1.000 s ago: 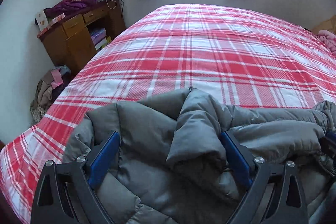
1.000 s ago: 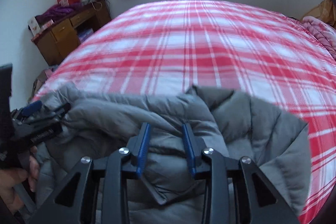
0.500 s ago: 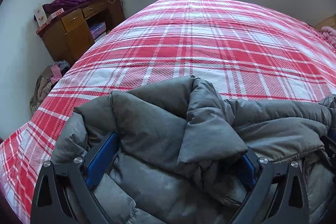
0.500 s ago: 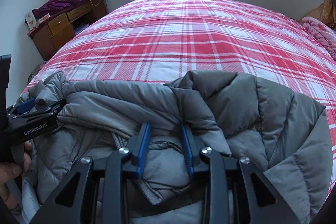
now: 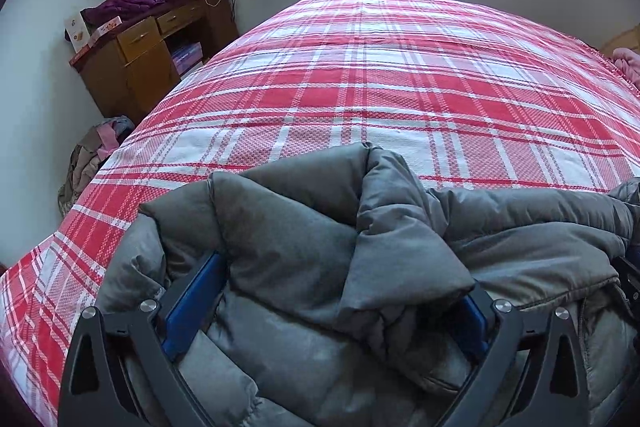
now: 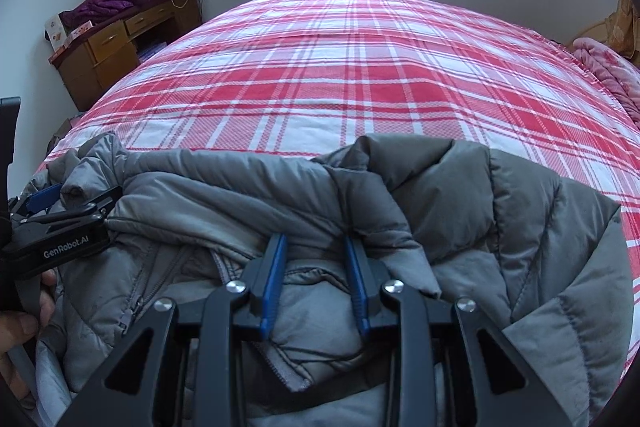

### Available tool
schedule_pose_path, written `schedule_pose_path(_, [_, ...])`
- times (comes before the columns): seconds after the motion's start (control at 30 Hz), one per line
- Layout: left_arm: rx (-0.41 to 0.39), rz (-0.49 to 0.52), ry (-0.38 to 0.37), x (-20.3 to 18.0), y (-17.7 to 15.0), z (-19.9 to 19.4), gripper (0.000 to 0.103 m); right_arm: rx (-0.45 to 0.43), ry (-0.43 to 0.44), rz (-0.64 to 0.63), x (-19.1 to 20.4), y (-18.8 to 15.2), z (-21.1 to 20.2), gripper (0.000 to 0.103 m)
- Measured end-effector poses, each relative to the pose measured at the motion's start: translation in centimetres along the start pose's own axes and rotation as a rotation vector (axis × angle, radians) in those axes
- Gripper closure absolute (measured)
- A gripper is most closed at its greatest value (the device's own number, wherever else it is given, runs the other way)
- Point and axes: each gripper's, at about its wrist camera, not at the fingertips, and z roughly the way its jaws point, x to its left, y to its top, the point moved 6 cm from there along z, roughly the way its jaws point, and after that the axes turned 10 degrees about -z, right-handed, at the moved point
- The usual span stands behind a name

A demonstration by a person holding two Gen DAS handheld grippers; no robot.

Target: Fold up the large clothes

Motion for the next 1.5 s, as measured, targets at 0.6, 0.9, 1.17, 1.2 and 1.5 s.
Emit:
schedule_pose_path(0.6, [0.007, -0.005, -0.006, 0.0, 0.0, 0.2, 0.001, 0.004, -0.013, -0.009, 0.1, 0.1, 0.2, 0.071])
schedule_pose_path(0.9, [0.010, -0.003, -0.007, -0.1, 0.0, 0.3, 0.001, 0.005, -0.014, -0.010, 0.1, 0.1, 0.2, 0.071])
schedule_pose_path(1.17, [0.015, 0.009, -0.005, -0.4, 0.1, 0.4, 0.001, 0.007, -0.016, -0.013, 0.1, 0.1, 0.3, 0.071])
schedule_pose_path(1.2, [0.023, 0.007, -0.012, -0.3, 0.3, 0.4, 0.001, 0.008, -0.018, -0.015, 0.2, 0.1, 0.3, 0.071])
schedule_pose_path(1.5, [-0.023, 0.038, -0.089, 4.8, 0.6, -11.6, 0.001, -0.041, -0.033, -0.049, -1.6, -0.4, -7.9, 0.023])
